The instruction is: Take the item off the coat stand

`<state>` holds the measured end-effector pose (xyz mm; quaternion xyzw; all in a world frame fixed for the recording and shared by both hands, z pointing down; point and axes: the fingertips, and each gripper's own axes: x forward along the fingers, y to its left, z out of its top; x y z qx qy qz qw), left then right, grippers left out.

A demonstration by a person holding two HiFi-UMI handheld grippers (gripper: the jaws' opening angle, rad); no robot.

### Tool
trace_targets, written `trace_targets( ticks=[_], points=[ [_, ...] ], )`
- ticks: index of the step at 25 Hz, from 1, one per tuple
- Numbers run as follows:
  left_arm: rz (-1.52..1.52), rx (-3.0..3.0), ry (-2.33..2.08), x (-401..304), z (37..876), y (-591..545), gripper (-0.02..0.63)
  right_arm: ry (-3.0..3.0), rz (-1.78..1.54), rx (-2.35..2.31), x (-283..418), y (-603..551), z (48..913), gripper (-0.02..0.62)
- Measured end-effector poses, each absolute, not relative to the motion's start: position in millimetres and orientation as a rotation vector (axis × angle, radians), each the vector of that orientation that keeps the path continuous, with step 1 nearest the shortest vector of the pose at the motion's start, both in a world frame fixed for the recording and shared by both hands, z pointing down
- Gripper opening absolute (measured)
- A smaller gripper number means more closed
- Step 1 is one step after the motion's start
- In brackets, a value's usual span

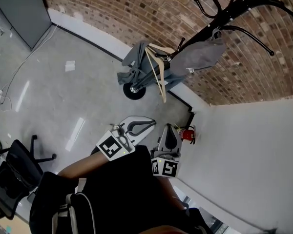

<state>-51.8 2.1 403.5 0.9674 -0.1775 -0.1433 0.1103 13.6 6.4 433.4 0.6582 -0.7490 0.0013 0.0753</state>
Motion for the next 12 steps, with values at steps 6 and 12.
trace_targets(
  ticks=[6, 12],
  points=[
    [-0.388, 2.835, -0.496, -41, 405, -17, 0.021, -2.208, 0.06, 1.996, 27, -2, 442, 0.021],
    [-0.386, 2.842, -0.521, -21, 398, -35, 0.021, -2.218, 0.088, 2.004, 40, -12, 446, 0.021]
  ],
)
